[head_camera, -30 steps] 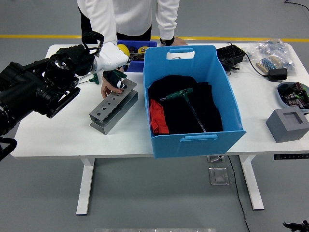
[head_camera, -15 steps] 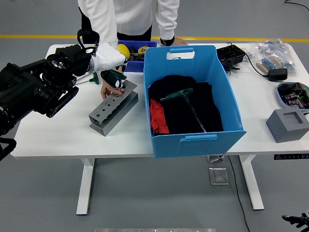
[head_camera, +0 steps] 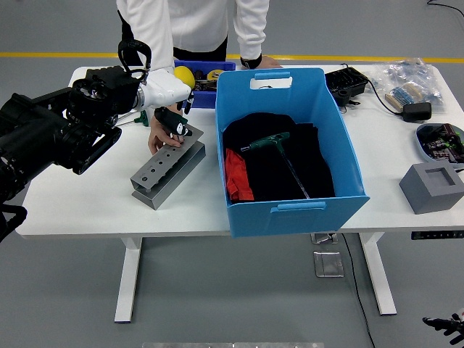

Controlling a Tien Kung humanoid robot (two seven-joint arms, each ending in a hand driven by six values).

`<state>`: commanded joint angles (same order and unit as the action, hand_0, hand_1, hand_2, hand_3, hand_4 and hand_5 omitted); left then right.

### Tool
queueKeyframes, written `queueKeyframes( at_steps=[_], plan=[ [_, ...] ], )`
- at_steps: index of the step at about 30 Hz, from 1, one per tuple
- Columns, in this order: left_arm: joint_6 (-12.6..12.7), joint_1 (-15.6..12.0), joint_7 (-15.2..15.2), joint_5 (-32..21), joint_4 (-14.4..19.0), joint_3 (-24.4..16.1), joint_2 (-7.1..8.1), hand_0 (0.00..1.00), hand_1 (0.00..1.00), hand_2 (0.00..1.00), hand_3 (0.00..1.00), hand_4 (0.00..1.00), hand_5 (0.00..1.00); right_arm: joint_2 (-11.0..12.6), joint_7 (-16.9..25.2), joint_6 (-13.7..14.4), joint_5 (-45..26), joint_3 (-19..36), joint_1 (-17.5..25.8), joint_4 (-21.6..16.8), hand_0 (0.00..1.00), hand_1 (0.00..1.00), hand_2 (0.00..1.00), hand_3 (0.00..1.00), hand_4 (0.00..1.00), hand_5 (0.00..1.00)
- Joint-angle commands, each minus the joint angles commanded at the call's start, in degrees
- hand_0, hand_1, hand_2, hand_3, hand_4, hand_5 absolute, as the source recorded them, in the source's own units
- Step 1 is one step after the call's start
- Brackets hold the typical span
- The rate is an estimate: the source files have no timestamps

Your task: Lift tool from toolbox,place it in box,lift tool from toolbox,place it in box

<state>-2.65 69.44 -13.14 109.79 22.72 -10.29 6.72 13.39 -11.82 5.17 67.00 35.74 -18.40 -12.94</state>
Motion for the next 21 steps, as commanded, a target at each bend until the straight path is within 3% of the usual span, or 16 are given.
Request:
queueKeyframes(
  at_steps=[12, 21],
  plan=[
    [-4.96, -0.11, 1.46, -2.20, 0.31, 1.53, 0.03, 0.749, 0.532, 0.561, 0.545, 0.821, 0.699, 0.05, -0.11, -0.23, 0.54, 0.36, 0.08, 0.02, 0.604, 0.587, 0.644, 0.531, 0.777, 0.586],
    [-6.04, 0.01, 1.88, -2.04, 0.45, 1.51, -0.06, 0.752, 0.522, 0.517, 0.528, 0.816, 0.706, 0.05, -0.12, -0.26, 0.69, 0.44, 0.07, 0.04, 0.601, 0.586, 0.644, 0.530, 0.777, 0.584]
  ],
)
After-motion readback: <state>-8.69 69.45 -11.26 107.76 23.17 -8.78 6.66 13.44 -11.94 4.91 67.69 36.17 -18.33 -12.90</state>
